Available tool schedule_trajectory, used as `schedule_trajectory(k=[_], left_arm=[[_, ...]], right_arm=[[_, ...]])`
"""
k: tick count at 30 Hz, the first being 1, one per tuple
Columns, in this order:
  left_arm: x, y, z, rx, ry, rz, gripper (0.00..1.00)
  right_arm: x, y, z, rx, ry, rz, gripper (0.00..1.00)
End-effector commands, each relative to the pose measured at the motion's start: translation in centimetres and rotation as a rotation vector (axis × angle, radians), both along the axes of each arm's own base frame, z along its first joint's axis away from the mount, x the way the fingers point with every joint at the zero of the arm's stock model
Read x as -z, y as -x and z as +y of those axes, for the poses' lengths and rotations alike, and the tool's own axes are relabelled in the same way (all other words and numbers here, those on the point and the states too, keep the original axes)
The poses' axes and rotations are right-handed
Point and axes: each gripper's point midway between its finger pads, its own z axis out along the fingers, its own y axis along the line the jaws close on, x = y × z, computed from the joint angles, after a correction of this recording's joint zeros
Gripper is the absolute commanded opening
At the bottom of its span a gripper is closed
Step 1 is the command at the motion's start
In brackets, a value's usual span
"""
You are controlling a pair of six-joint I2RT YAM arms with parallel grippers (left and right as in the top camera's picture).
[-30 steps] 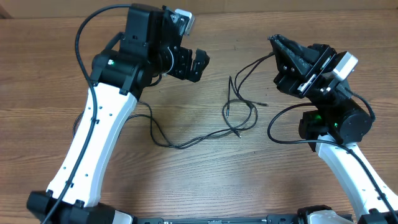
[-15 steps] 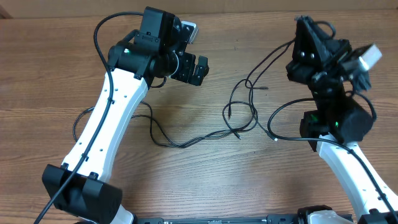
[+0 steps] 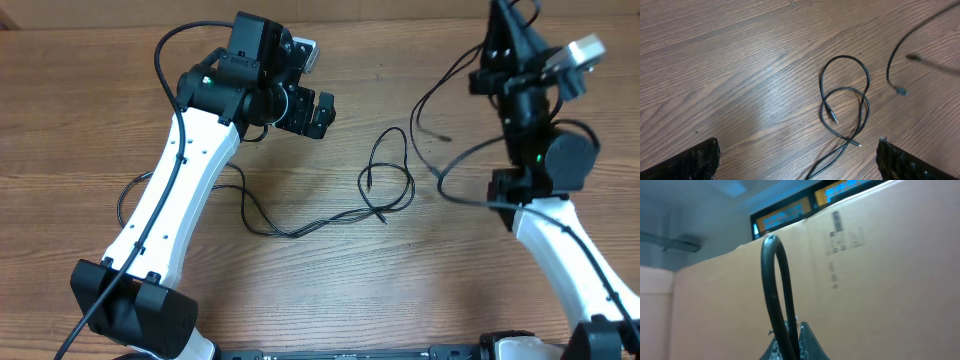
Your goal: Untangle cables
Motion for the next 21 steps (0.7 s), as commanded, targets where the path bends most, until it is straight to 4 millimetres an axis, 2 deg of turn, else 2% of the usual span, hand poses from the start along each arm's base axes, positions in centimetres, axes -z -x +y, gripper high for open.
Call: schedule_trajectory(k=[1, 6, 11, 14, 18, 21], left_arm=[[-0.5, -0.3, -0.3, 0.02, -0.007, -0.027, 1.0], [-0.5, -0.3, -0.3, 0.02, -0.007, -0.027, 1.0], [-0.5, -0.3, -0.3, 0.02, -0.007, -0.027, 0.99], [-0.5, -0.3, -0.3, 0.02, -0.007, -0.027, 1.0], [-0.5, -0.3, -0.3, 0.02, -0.007, -0.027, 1.0], [-0.5, -0.3, -0.3, 0.02, -0.007, -0.027, 1.0]], right_arm=[[-2.5, -1.9, -2.0, -0.009, -0.1, -0.028, 0.04], [-4.0, -6.5, -2.3, -0.056, -0.139, 0.015, 0.04], [-3.4, -12.6, -2.5, -0.084, -0.204, 0.187, 0.04], [-3.2, -15.1, -3.2, -0.102, -0.286, 0.219, 0.04], [-1.8, -17.7, -4.9, -0.139, -0.478, 0.23, 0.04], [1.0, -19.9, -6.1, -0.15, -0.634, 0.271, 0.04]])
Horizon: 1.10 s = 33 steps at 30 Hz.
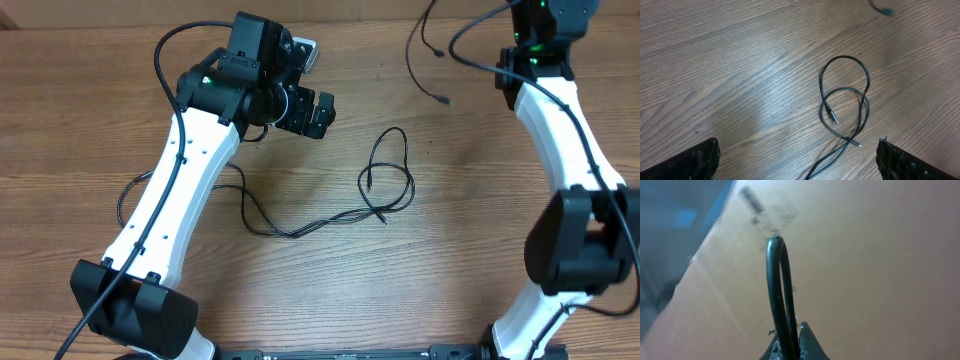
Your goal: Untangle cables
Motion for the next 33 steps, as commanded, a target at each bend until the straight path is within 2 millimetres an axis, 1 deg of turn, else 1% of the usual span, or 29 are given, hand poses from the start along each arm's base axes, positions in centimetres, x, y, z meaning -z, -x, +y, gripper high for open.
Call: schedule_trajectory(k=[1, 3, 7, 9, 11, 14, 16, 17, 19, 21, 25, 27, 30, 33], left_arm=[[-0.5, -0.3, -0.3, 0.021, -0.007, -0.027, 1.0], [-0.5, -0.3, -0.3, 0.021, -0.007, -0.027, 1.0], [-0.5, -0.3, -0.3, 0.021, -0.007, -0.027, 1.0], [-0.5, -0.3, -0.3, 0.021, -0.007, -0.027, 1.0], [-0.5, -0.3, -0.3, 0.021, -0.007, -0.027, 1.0], [-0.5, -0.3, -0.3, 0.021, -0.007, -0.027, 1.0], [-0.5, -0.3, -0.3, 0.021, -0.007, -0.027, 0.99], [-0.5, -0.3, -0.3, 0.021, -0.007, -0.027, 0.99], [-0.5, -0.3, -0.3, 0.021, -0.007, -0.027, 0.99], [-0.5, -0.3, -0.3, 0.021, -0.007, -0.027, 1.0], [-0.5, -0.3, -0.3, 0.021, -0.007, -0.027, 1.0], [-0.5, -0.3, -0.3, 0.021, -0.007, -0.027, 1.0], [-0.5, -0.3, -0.3, 0.021, -0.007, -0.027, 1.0], [-0.5, -0.3, -0.3, 0.021, -0.007, -0.027, 1.0]], right_arm=[[2.4, -2.3, -2.2, 0.0, -0.239, 0.046, 0.04], [4.6, -3.4, -2.4, 0.004, -0.26, 0.083, 0.04], [9.5, -5.4, -2.8, 0.034, -0.236, 0.201, 0.04], [11.9, -6.1, -3.8, 0.084, -0.147, 0.28, 0.04], [13.7, -6.4, -5.1, 0.138, -0.064, 0.348, 0.04], [15.8, -6.4, -8.1, 0.202, 0.016, 0.431, 0.04], [16.9, -6.2, -10.6, 0.235, 0.014, 0.475, 0.04], [17.4, -5.9, -12.3, 0.255, 0.014, 0.496, 0.04], [17.9, -5.5, -14.6, 0.285, 0.036, 0.516, 0.04], [18.4, -4.8, -17.7, 0.338, 0.058, 0.538, 0.04], [19.5, -3.2, -22.8, 0.428, 0.119, 0.591, 0.04], [20.4, -2.3, -25.0, 0.471, 0.177, 0.636, 0.04], [22.5, -1.1, -27.7, 0.515, 0.259, 0.72, 0.04], [24.9, -0.1, -30.1, 0.533, 0.241, 0.785, 0.04]])
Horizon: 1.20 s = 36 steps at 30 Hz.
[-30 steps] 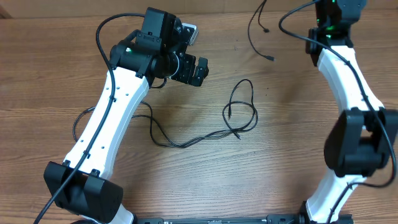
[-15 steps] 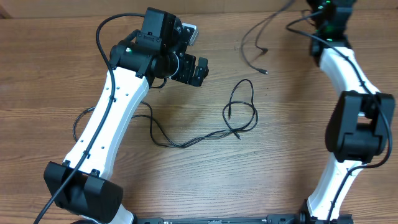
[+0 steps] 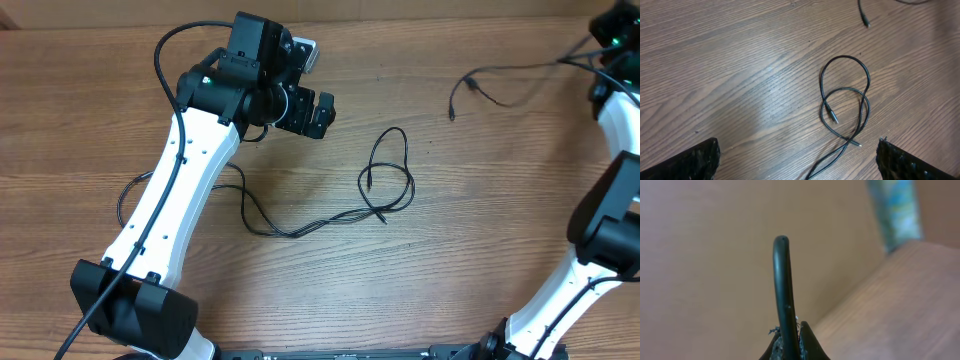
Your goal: Untangle cables
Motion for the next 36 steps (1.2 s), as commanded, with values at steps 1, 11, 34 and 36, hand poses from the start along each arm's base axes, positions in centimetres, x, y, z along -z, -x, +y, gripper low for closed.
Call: schedule_trajectory(k=[1, 11, 34, 36], left_arm=[[-0.5, -0.3, -0.3, 0.021, -0.007, -0.027, 1.0], [-0.5, -0.3, -0.3, 0.021, -0.007, -0.027, 1.0], [-0.5, -0.3, -0.3, 0.02, -0.007, -0.027, 1.0], [-0.5, -0.3, -0.3, 0.021, -0.007, -0.027, 1.0]], right_arm=[[1.1, 0.5, -2.0, 0.001, 0.065, 0.052, 0.04], [4.5, 2.7, -6.0, 0.065, 0.029, 0.132, 1.0], [13.8, 13.6, -10.1, 0.128, -0.279, 0.502, 1.0], [14.6, 14.7, -9.9, 0.12, -0.292, 0.55, 1.0]])
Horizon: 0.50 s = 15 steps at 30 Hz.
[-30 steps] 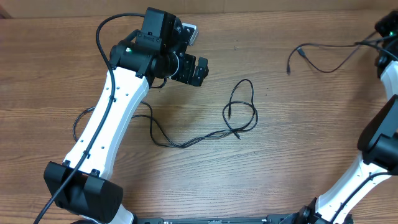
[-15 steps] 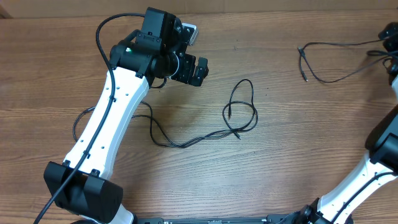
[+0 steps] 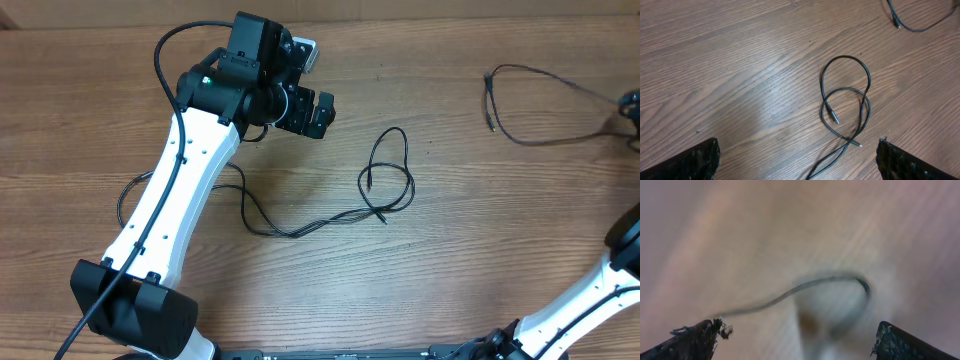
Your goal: Untangle cables
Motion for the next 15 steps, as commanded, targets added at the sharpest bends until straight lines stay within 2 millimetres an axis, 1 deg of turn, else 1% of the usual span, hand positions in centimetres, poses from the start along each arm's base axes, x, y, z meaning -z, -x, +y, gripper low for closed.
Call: schedule_trajectory(k=[1, 3, 5, 7, 9, 12, 14, 15], left_arm=[[-0.5, -0.3, -0.3, 0.022, -0.005, -0.026, 0.99], [-0.5, -0.3, -0.3, 0.022, -0.005, -0.026, 1.0], [-0.5, -0.3, -0.3, 0.022, -0.005, -0.026, 1.0], [-0.5, -0.3, -0.3, 0.022, -0.005, -0.026, 1.0], [-0.5, -0.3, -0.3, 0.022, -0.005, -0.026, 1.0], [-0.5, -0.3, -0.3, 0.022, -0.005, -0.026, 1.0], [-0.5, -0.3, -0.3, 0.022, -0.005, -0.026, 1.0], [-0.5, -0.3, -0.3, 0.022, -0.005, -0.026, 1.0]], right_arm=[[-0.3, 1.2, -1.0, -0.004, 0.027, 0.045, 1.0], [0.1, 2.1, -0.7, -0.012, 0.014, 0.095, 1.0], [0.2, 2.7, -0.4, -0.014, -0.005, 0.131, 1.0], [-0.2, 3.1, 0.0, -0.03, -0.019, 0.155, 1.0], [-0.9, 3.1, 0.7, -0.09, -0.018, 0.164, 1.0], [-2.7, 2.5, 3.1, -0.284, -0.006, 0.15, 1.0], [-3.4, 2.7, 4.5, -0.368, 0.002, 0.163, 1.0], [-3.8, 3.0, 5.1, -0.381, -0.008, 0.168, 1.0]])
